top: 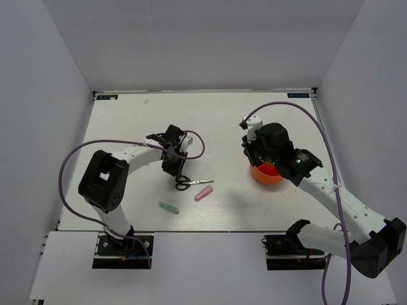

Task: Sort the stationery into containers
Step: Pick up the scissors from the center of the board.

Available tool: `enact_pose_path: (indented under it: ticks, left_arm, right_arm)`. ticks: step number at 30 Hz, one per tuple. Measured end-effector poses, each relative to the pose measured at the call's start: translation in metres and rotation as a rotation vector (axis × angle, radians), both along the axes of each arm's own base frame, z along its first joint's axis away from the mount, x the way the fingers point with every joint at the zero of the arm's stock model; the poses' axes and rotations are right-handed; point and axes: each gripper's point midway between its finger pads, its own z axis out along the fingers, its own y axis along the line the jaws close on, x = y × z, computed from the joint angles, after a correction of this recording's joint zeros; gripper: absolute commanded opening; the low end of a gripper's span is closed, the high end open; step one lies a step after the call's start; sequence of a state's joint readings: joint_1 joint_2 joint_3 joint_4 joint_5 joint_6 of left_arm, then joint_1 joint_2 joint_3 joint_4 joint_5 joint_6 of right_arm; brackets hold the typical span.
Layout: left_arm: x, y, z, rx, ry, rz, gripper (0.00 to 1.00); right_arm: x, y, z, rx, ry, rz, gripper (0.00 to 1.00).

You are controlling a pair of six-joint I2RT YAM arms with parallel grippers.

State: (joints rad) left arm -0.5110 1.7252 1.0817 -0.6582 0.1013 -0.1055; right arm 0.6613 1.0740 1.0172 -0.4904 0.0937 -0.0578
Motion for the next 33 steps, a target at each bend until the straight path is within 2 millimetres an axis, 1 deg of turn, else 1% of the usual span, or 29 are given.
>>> enact_pose_path:
  ticks: [7, 8, 13, 16, 18, 19, 20, 22, 23, 26, 27, 28, 29, 30, 31, 33]
  left_arm:
    - [0.001, -0.001, -0.002, 0.03, -0.022, -0.009, 0.37]
    - [0.002, -0.001, -0.002, 0.036, -0.027, -0.009, 0.36]
    - [-0.001, 0.002, -0.012, 0.091, -0.04, -0.016, 0.35]
    - [0.0, 0.002, -0.013, 0.115, -0.059, -0.021, 0.34]
    - [0.0, 0.002, -0.014, 0.123, -0.065, -0.021, 0.26]
    - [0.0, 0.002, -0.014, 0.123, -0.068, -0.02, 0.2]
    - [0.0, 0.002, -0.014, 0.126, -0.069, -0.021, 0.1]
    - [0.001, 0.002, -0.014, 0.125, -0.072, -0.013, 0.02]
    - [0.0, 0.002, -0.014, 0.126, -0.071, -0.013, 0.0]
    - [0.0, 0.002, -0.014, 0.128, -0.072, -0.014, 0.0]
    - [0.0, 0.002, -0.014, 0.128, -0.072, -0.013, 0.0]
    - [0.0, 0.002, -0.013, 0.129, -0.071, -0.013, 0.0]
    - [0.0, 0.002, -0.013, 0.13, -0.07, -0.014, 0.0]
    - [0.0, 0.003, -0.013, 0.131, -0.068, -0.014, 0.0]
    - [0.0, 0.003, -0.012, 0.134, -0.064, -0.014, 0.0]
    - [-0.001, 0.003, -0.008, 0.15, -0.055, -0.021, 0.0]
  right_arm:
    - [0.0, -0.001, 0.0, 0.006, 0.003, -0.001, 0.05]
    - [0.001, -0.001, 0.0, 0.007, 0.004, -0.001, 0.05]
    - [0.001, -0.002, 0.001, 0.013, 0.006, -0.003, 0.05]
    - [0.001, -0.003, 0.002, 0.015, 0.004, -0.006, 0.05]
    - [0.001, -0.003, 0.002, 0.017, 0.003, -0.006, 0.05]
    - [0.002, -0.004, 0.003, 0.019, 0.003, -0.01, 0.05]
    - [0.002, -0.004, 0.003, 0.02, 0.002, -0.011, 0.05]
    - [0.002, -0.005, 0.004, 0.023, 0.0, -0.013, 0.05]
    - [0.002, -0.005, 0.005, 0.024, -0.001, -0.015, 0.05]
    - [0.002, -0.007, 0.006, 0.027, -0.005, -0.019, 0.05]
    - [0.002, -0.007, 0.006, 0.027, -0.005, -0.019, 0.07]
    - [0.002, -0.007, 0.006, 0.027, -0.005, -0.019, 0.12]
    - [0.003, -0.007, 0.006, 0.028, -0.006, -0.022, 0.21]
    - [0.003, -0.009, 0.006, 0.023, -0.009, -0.026, 0.36]
    - [0.004, -0.01, 0.007, 0.019, -0.014, -0.032, 0.43]
    - [0.008, -0.017, 0.009, 0.0, -0.035, -0.059, 0.52]
